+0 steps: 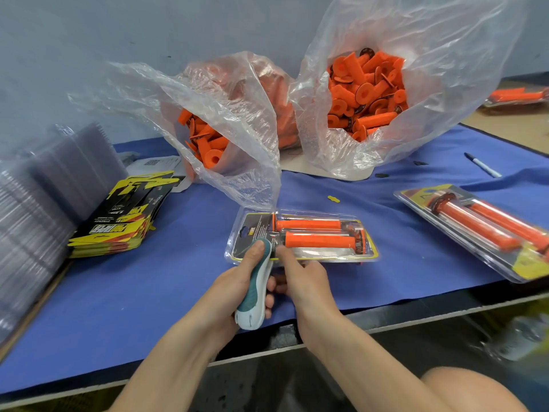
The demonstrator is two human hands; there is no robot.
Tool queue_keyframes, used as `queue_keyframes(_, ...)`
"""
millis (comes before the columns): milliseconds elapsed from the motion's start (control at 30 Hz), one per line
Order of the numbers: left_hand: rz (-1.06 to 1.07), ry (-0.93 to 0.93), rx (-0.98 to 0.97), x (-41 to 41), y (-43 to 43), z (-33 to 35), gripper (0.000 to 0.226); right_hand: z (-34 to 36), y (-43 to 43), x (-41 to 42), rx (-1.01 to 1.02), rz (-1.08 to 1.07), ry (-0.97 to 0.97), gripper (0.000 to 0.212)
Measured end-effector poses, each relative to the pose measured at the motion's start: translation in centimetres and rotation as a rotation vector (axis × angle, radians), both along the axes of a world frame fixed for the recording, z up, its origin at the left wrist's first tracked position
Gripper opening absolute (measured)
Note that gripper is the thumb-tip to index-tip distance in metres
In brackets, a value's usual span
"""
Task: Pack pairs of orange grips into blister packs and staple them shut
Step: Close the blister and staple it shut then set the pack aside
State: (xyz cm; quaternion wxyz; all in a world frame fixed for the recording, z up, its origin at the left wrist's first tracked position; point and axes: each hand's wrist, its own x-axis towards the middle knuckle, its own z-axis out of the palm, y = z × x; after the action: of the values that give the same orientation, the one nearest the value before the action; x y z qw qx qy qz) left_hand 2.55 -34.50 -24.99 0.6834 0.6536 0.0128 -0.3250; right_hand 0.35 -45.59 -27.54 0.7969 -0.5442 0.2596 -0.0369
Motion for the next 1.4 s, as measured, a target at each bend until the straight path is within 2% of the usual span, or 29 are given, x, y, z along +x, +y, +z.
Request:
queue_keyframes(233,0.03,-0.028,-0.016,-0.2,-0.5,-0.1,0.056,1.4,0.4,0.2,0.25,0.247,0.094,0.05)
queue_keyframes(467,0.045,-0.038,0.072,-0.3,-0.8,-0.3,0.063,0.8,0.3,0.8,0.255,0.196,0.124,0.046)
queue_keyframes(667,0.067,0.02,-0.016,-0.5,-0.7,0.5,0.058,0.5,0.0,0.6,0.281,0.276,0.018,0.047)
queue_keyframes(800,-0.031,0.094,0.007,-1.6,1.9,0.8,0.061,-0.2,-0.7,0.5,0.366,0.248,-0.082,0.03)
queue_keyframes(867,-0.088,0.152,-0.002,-2.2,3.8,1.0,0.062,-0.1,-1.0,0.4,0.375,0.317,-0.077,0.043)
queue_keyframes(900,-0.125,0.164,0.011,-2.4,4.9,1.1,0.063,0.1,-1.1,0.3,0.373,0.315,-0.073,0.043)
queue_keyframes(1000,-0.215,0.106,0.153,-2.0,8.7,1.9,0.066,0.0,-1.8,0.2,0.354,0.217,-0.056,0.018)
queue_keyframes(1100,-0.05,-0.009,0.286,-0.5,12.7,2.7,0.079,0.4,-3.6,-0.7,0.222,0.384,0.002,0.017)
queue_keyframes(1167,0.162,-0.064,0.219,0.8,14.1,2.7,0.09,1.1,-5.2,-1.1,0.115,0.6,0.095,0.023)
queue_keyframes(1233,0.297,-0.096,0.091,1.9,14.1,2.7,0.088,1.6,-7.3,-1.1,-0.006,0.702,0.163,0.022)
queue_keyframes(1300,0.354,-0.108,-0.014,2.7,13.3,2.4,0.081,2.0,-9.4,-0.5,-0.238,0.63,0.193,0.025)
queue_keyframes(1400,0.321,-0.109,-0.094,2.7,11.7,1.8,0.079,2.8,-12.2,1.1,-0.564,0.329,0.206,0.037)
